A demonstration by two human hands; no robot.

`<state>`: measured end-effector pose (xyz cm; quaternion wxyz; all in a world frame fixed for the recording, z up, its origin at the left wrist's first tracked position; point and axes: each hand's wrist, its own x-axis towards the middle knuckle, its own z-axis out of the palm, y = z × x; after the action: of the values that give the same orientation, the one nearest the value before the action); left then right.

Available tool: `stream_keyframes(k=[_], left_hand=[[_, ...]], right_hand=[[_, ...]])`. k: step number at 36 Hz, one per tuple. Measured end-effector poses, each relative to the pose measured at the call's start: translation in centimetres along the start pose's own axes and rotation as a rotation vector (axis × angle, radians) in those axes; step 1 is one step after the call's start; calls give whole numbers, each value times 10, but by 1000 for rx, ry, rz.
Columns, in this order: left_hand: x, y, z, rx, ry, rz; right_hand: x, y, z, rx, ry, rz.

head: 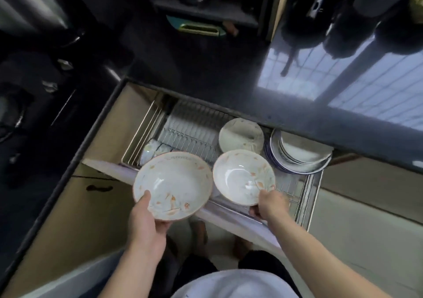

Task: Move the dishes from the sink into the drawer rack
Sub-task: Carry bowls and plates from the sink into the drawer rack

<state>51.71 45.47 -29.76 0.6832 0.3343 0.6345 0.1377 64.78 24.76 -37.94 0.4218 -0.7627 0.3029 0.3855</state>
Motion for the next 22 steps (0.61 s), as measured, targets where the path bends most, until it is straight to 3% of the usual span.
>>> stream_keyframes(k=[9, 22], left_hand=[[138, 26, 79, 241, -126, 5], [232, 12, 103, 118, -169, 0]], right_hand=[[61, 2, 50, 101, 168, 14], [159, -53, 111, 292, 333, 7]])
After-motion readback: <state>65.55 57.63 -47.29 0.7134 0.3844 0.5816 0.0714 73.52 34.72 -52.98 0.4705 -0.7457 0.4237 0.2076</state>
